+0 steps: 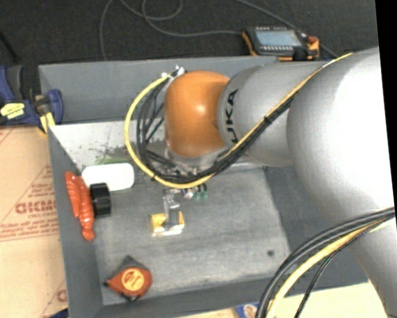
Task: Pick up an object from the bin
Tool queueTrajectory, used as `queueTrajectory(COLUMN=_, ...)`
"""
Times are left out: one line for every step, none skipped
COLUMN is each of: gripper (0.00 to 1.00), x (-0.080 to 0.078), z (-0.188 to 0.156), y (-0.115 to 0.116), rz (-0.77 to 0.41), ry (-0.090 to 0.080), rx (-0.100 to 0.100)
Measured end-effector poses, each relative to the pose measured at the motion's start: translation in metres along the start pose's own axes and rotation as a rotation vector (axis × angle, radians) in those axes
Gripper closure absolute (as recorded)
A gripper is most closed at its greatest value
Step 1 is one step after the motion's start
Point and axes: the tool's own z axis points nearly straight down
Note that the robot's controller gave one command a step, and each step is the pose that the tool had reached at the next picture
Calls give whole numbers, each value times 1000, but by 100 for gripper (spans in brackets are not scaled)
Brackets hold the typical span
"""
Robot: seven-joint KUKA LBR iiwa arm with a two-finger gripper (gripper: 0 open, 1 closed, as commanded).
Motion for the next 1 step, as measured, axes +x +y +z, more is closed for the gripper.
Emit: queueTrajectory(gripper=0, x=6, z=12, y=-19, rz=-1, ry=-6, rx=0)
